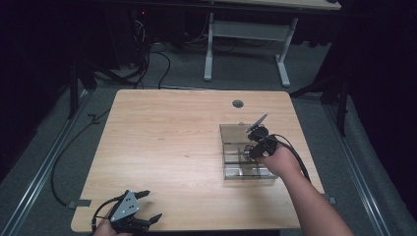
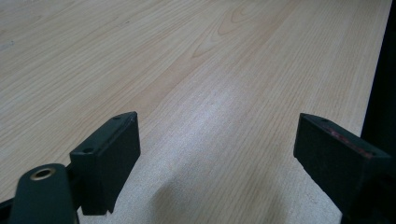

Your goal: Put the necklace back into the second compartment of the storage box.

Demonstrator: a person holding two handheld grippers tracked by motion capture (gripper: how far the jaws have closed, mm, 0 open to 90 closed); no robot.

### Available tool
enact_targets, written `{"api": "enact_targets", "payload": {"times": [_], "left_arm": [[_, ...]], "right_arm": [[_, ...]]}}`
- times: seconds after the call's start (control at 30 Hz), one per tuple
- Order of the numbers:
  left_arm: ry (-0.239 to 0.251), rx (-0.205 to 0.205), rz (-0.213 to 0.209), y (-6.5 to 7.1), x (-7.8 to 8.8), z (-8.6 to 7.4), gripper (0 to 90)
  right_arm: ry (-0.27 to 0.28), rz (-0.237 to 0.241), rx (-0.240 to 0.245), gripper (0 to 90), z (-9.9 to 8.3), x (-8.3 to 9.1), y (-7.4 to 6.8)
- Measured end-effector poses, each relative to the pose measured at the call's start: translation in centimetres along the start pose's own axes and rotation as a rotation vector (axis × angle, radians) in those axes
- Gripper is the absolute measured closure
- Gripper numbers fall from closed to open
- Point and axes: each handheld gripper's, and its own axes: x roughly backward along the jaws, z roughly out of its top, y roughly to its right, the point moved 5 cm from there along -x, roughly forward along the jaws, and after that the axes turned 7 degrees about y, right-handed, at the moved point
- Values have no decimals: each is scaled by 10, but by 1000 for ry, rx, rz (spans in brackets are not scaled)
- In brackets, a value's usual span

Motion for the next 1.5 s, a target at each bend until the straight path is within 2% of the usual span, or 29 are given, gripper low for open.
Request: {"api": "enact_targets", "payload": {"times": [0.23,0.27,0.33,0.57,0.63,0.73,0.83,1.17,1.27,1.37,1.5], "left_arm": [[-1,-1,-3,0,0,0,151],[-1,-1,-3,0,0,0,151],[-1,-1,-2,0,0,0,151],[-2,-3,-2,0,0,0,151],[-2,-4,-2,0,0,0,151],[-3,-5,-2,0,0,0,151],[-3,-6,-2,0,0,0,151],[-4,-6,-3,0,0,0,151],[-5,-6,-3,0,0,0,151],[-7,-7,-4,0,0,0,151],[-8,-10,-1,1,0,0,151]], "right_arm": [[-16,-14,3,761,3,-10,3],[-25,-18,-15,760,3,-12,3],[-29,-14,6,761,4,-16,5],[-54,-6,-5,761,1,-24,3],[-47,-2,-1,761,0,-25,2],[-47,1,-20,761,0,-24,0],[-41,6,-5,761,1,-26,1],[-49,10,-20,736,3,-33,4],[-33,15,-40,708,5,-28,4],[-17,16,-36,704,6,-24,5],[17,17,-44,710,9,-9,4]]}}
